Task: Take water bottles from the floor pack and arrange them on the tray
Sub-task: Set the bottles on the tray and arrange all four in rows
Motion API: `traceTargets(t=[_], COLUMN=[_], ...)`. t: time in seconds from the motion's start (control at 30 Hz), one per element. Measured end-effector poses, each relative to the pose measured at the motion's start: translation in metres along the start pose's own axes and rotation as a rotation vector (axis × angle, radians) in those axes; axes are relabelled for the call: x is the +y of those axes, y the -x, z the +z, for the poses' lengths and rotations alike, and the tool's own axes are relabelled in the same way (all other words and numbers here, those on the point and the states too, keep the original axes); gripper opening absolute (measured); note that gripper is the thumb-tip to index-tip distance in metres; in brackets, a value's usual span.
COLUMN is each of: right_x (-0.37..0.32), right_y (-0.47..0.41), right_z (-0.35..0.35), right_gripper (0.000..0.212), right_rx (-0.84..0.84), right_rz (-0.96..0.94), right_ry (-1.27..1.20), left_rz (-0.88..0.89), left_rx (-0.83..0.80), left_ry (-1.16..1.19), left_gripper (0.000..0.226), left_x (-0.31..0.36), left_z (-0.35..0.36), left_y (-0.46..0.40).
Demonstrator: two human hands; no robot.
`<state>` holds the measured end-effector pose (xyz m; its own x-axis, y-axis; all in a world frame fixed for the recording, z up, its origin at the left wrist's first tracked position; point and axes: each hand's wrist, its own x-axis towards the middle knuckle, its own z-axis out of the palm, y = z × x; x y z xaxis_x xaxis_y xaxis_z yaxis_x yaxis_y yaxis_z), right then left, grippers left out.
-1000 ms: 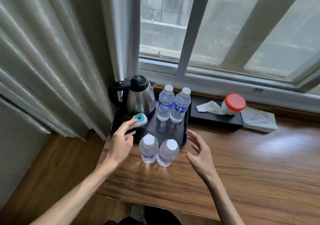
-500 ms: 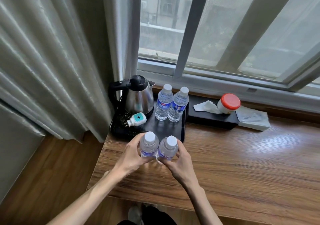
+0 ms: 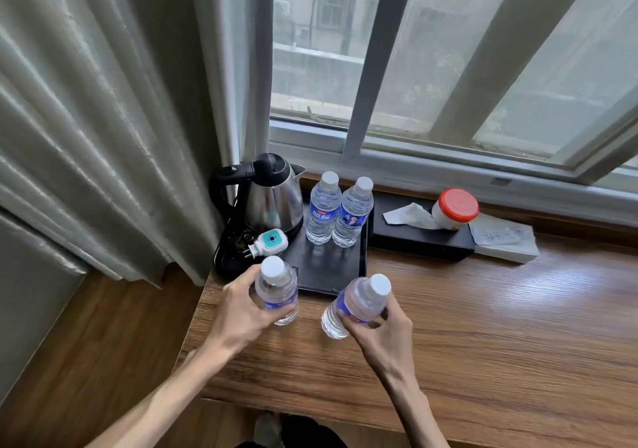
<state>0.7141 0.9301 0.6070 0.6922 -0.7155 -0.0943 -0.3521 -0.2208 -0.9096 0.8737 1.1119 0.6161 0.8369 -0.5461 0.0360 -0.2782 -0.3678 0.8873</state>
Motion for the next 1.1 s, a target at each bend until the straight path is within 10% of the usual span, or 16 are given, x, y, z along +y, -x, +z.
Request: traceTargets(t=[1.1], right_x=[-0.016], right_y=[-0.124], right_z=[0.038], right_gripper=[0.065], right_rx=[0.164], right_rz=[-0.057], right_ry=[0.028], left_rz=[-0.054], left_rx=[0.093], left_ry=[-0.04], left_gripper=[0.058], left_x=[0.009], left_z=[0.083], left_y=[-0.115])
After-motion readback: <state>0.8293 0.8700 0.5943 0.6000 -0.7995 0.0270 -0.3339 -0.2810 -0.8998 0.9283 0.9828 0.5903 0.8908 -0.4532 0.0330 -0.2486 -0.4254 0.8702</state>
